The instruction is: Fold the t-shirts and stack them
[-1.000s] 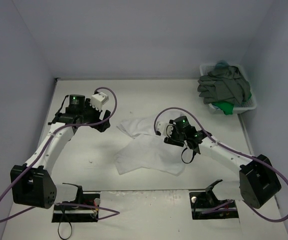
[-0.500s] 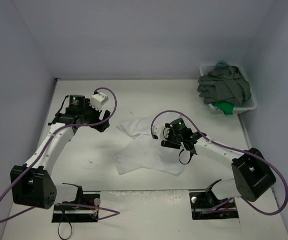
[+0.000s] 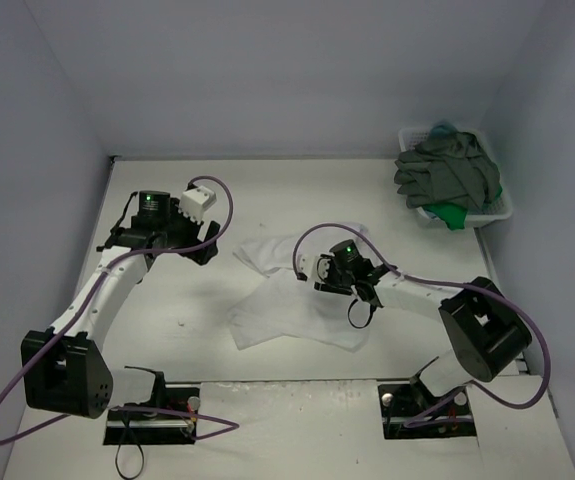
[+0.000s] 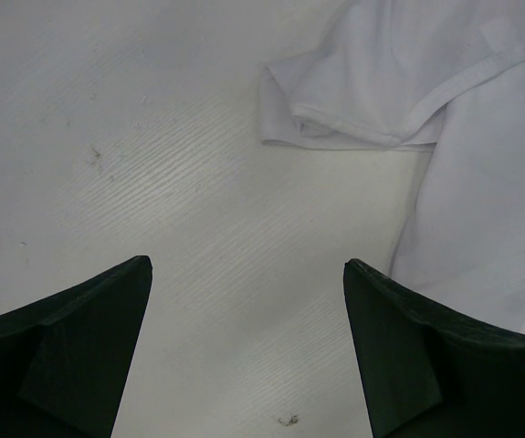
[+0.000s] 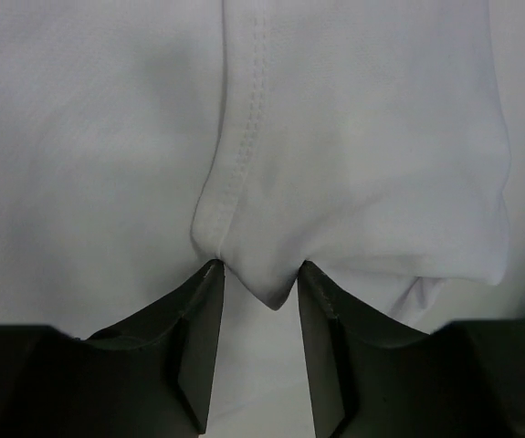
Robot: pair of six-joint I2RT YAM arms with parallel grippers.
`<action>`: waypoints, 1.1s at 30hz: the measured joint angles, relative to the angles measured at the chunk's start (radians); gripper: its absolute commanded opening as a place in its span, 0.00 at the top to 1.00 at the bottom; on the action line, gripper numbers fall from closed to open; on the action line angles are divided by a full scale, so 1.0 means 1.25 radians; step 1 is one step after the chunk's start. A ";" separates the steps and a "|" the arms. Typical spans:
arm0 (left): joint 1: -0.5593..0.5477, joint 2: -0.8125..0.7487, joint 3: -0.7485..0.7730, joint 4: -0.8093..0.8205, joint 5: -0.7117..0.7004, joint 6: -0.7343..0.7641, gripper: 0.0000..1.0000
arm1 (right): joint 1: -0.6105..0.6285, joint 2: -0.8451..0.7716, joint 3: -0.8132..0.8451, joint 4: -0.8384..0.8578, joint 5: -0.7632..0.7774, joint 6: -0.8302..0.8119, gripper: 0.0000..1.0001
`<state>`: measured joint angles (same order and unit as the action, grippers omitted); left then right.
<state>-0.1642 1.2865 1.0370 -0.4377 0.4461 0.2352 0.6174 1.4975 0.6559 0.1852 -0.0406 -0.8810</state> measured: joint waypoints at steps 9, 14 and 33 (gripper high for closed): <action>0.000 0.000 -0.003 0.002 0.000 0.000 0.20 | 0.005 0.033 0.000 0.033 0.015 0.017 1.00; -0.002 0.000 -0.034 0.041 0.000 0.001 0.20 | 0.005 0.033 0.002 0.034 0.025 0.036 1.00; -0.132 0.092 -0.172 0.470 -0.036 0.102 0.17 | -0.076 0.033 0.098 0.026 0.038 0.111 1.00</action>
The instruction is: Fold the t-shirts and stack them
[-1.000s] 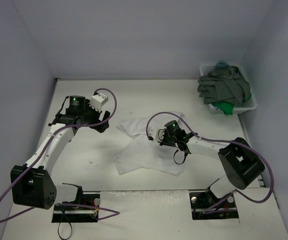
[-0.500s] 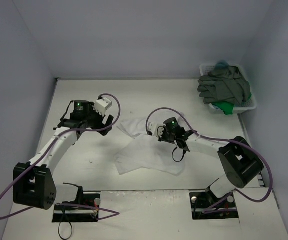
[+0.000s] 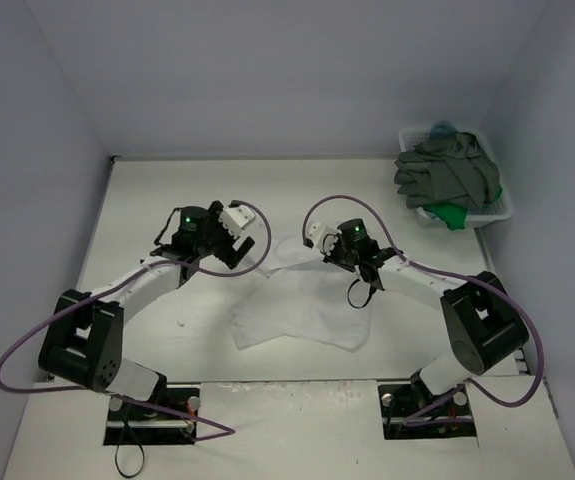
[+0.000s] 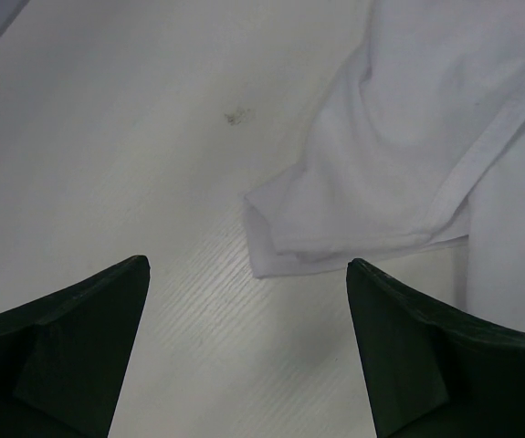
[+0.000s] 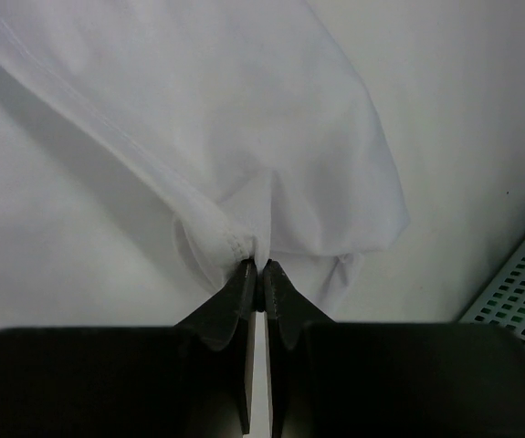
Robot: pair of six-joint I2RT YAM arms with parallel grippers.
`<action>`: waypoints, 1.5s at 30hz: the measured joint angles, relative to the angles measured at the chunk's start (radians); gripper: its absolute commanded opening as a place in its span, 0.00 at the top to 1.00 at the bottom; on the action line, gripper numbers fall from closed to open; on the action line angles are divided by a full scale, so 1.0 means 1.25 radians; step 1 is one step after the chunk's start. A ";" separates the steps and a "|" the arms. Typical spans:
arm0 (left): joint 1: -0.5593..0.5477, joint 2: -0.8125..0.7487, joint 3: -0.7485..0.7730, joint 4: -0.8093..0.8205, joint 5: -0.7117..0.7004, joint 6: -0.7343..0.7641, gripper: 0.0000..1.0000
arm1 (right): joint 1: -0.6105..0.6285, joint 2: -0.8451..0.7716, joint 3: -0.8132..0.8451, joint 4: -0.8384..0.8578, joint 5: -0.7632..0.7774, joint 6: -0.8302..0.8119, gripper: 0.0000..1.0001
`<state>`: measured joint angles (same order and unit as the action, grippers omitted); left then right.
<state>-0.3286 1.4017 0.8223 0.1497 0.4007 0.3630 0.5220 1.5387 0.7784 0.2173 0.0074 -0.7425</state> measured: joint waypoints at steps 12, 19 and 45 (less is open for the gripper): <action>-0.071 0.147 -0.008 0.116 -0.004 0.070 0.17 | -0.045 0.011 0.012 -0.007 -0.014 0.015 1.00; -0.083 0.147 -0.013 0.127 0.016 0.108 0.16 | -0.056 0.035 0.023 -0.010 -0.015 0.027 1.00; -0.164 0.231 0.010 0.099 -0.071 0.376 0.41 | -0.056 0.062 0.035 -0.022 -0.018 0.040 1.00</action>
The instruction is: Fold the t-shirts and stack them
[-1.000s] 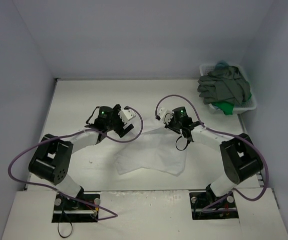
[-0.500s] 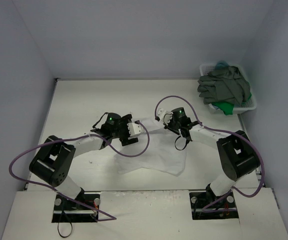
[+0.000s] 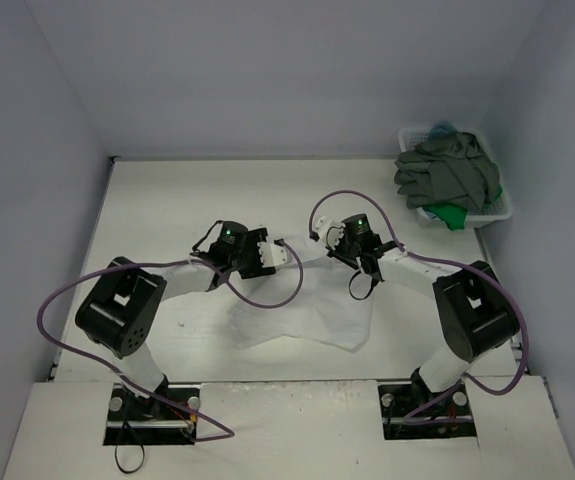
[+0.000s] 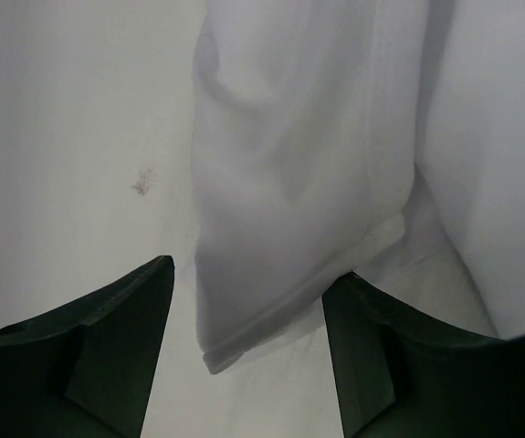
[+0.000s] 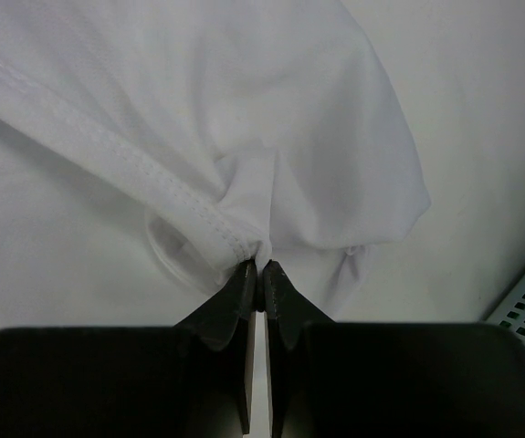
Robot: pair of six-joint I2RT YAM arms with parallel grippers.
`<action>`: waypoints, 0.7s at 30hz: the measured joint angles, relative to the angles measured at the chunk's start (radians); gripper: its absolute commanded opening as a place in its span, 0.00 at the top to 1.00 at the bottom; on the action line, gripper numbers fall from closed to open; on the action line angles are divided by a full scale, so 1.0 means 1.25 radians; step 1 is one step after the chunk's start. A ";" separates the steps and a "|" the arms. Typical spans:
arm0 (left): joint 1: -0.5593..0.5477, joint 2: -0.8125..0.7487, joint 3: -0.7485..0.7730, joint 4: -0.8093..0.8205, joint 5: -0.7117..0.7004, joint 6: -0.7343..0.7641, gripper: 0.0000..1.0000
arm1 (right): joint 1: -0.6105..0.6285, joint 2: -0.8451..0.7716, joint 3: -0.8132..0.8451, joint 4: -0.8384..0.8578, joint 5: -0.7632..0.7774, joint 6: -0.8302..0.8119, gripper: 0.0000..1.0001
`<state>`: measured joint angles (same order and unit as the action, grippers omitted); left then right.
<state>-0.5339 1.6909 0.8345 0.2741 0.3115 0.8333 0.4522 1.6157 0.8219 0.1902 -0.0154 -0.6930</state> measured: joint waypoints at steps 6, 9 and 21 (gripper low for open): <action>0.000 0.001 0.012 0.008 -0.002 -0.005 0.37 | 0.000 0.000 0.001 0.000 0.000 0.005 1.00; 0.000 -0.002 0.014 0.001 -0.002 -0.013 0.36 | -0.001 0.002 0.001 0.000 0.000 0.006 1.00; 0.000 -0.045 0.050 -0.063 0.021 -0.084 0.88 | -0.010 0.027 0.009 -0.001 0.000 0.009 1.00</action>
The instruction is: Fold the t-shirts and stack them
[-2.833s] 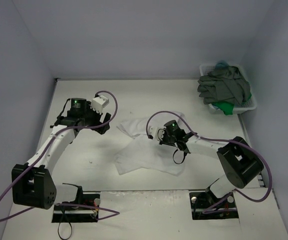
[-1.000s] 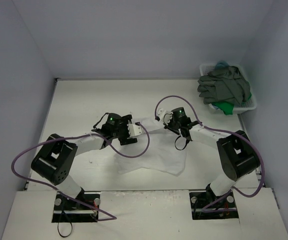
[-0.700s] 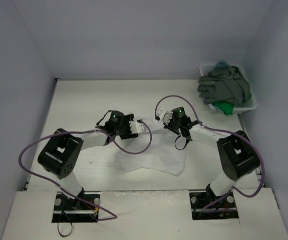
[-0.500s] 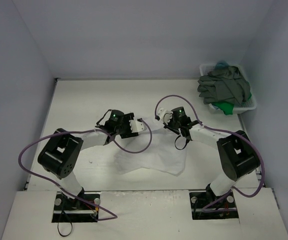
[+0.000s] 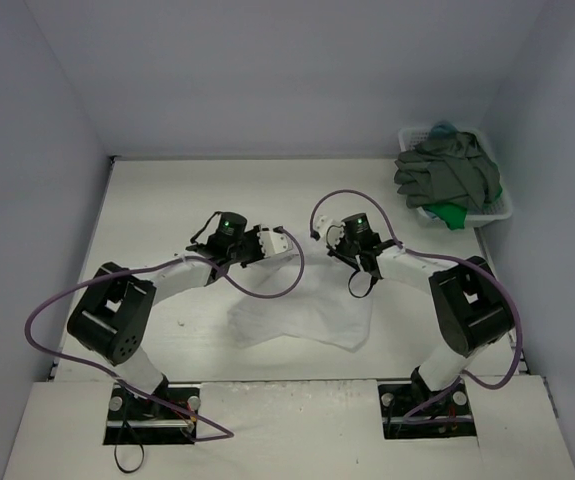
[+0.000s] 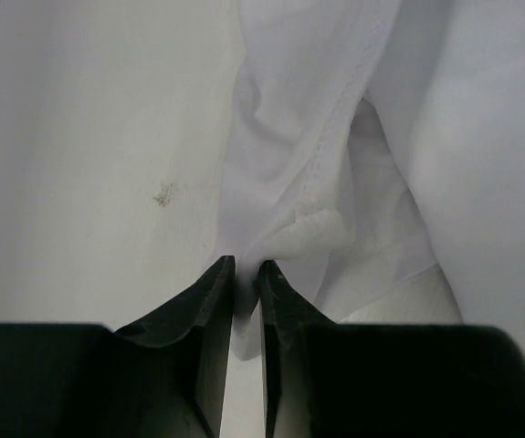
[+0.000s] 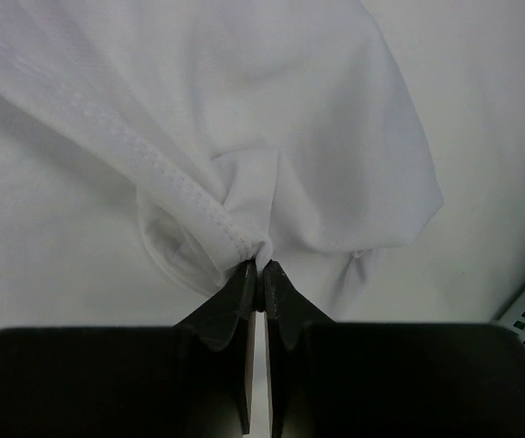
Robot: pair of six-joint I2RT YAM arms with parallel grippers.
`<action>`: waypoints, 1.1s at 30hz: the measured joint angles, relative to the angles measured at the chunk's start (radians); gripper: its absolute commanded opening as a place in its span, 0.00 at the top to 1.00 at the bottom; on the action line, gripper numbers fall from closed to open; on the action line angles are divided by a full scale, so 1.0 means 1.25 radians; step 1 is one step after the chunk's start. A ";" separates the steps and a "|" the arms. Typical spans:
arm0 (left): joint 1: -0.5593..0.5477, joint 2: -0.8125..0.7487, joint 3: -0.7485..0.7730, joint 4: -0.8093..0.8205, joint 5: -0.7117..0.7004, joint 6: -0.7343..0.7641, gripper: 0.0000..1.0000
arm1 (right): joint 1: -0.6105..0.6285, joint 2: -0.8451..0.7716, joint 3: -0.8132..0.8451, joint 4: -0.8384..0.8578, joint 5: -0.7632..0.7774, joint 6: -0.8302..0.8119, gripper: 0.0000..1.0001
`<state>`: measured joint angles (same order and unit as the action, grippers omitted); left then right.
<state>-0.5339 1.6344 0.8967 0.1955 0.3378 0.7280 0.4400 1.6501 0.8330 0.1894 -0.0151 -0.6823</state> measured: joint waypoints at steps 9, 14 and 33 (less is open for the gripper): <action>0.000 0.000 0.034 -0.054 0.018 -0.031 0.89 | -0.003 0.000 0.001 0.000 0.000 0.001 1.00; 0.000 0.000 0.034 -0.070 0.012 -0.045 0.90 | -0.010 0.000 0.009 -0.005 0.005 0.001 1.00; 0.032 -0.173 0.193 -0.142 -0.120 -0.124 0.90 | -0.033 -0.176 0.221 -0.101 0.032 0.068 1.00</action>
<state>-0.4934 1.4178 1.1378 0.0185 0.1875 0.5732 0.3985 1.4296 1.1088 0.0635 0.0250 -0.5976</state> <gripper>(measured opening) 0.096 0.019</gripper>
